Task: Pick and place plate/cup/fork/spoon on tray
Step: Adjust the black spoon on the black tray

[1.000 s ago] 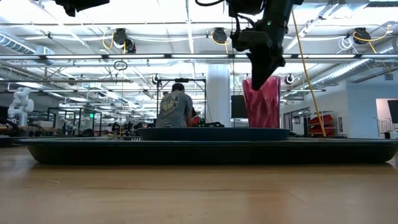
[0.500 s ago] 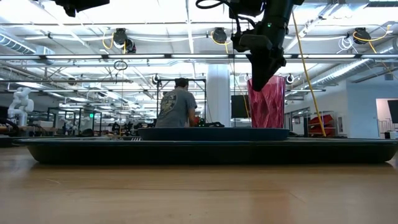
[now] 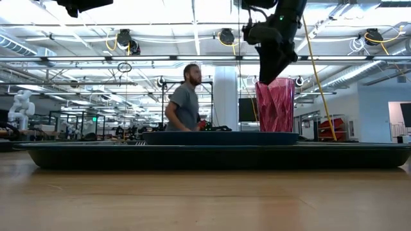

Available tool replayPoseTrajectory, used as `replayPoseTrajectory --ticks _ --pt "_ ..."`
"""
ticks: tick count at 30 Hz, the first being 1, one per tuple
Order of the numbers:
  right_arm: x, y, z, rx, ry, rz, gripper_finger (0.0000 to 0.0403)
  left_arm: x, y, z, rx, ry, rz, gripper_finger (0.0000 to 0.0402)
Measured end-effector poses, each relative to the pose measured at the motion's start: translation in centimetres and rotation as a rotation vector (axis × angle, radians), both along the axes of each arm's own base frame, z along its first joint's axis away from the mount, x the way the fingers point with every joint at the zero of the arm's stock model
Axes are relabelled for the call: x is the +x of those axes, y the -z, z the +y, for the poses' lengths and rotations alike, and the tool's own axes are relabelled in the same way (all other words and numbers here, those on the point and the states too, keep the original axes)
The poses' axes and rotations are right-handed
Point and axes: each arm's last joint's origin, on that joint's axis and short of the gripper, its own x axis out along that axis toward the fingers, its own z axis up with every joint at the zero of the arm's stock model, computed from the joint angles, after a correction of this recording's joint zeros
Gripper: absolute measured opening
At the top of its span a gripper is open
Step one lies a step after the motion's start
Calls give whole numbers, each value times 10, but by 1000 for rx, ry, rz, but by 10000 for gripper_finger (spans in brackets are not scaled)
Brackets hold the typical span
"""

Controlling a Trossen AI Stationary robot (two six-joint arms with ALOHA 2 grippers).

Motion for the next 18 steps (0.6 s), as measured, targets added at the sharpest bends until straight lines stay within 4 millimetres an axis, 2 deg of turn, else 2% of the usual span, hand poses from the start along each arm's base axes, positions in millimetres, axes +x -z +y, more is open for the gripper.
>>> replayPoseTrajectory --ticks 10,14,18 --pt "-24 -34 6 -13 12 -137 131 0 0 0 -1 0 2 152" --pt "-40 -52 11 -31 1 -217 131 0 2 0 -3 0 17 152" --pt "-59 -69 17 -105 20 -280 131 0 8 0 -75 5 45 152"
